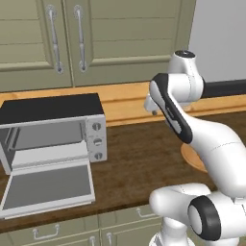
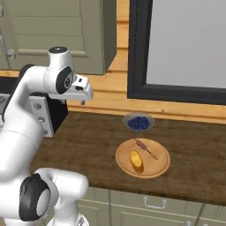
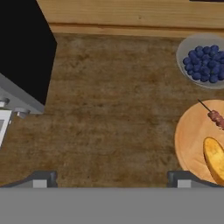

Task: Pick up the kebab skewer and baguette bread, and place them inside the toaster oven. Close the toaster oven door and start by setting the timer.

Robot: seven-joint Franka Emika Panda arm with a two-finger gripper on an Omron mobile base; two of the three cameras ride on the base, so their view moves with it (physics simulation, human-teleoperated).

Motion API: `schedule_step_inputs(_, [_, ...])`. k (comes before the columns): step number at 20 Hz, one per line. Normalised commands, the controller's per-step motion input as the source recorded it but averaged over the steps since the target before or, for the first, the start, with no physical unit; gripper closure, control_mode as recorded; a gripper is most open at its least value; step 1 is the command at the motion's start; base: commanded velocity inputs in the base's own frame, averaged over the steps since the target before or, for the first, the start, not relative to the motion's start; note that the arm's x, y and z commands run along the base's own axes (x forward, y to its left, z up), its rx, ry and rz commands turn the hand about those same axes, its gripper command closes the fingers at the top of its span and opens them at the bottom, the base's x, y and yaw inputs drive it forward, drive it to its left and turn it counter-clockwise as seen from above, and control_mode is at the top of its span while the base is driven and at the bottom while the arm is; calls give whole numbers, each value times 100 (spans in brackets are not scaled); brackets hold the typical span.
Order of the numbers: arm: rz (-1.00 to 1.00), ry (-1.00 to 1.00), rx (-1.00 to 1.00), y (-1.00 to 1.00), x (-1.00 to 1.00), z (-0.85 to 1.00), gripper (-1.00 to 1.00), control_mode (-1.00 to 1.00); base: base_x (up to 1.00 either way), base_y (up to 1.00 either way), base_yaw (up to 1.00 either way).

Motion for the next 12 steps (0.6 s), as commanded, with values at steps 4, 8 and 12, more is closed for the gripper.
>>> schedule_step_inputs(4, [0, 0, 0, 0, 0, 0, -100, 100, 15, -3, 0])
schedule_step_inputs(8, [0, -1, 0, 0, -1, 0, -100, -100, 0, 0, 0])
schedule_step_inputs(12, [0, -17, -8, 73, -94, -1, -100, -100, 0, 0, 0])
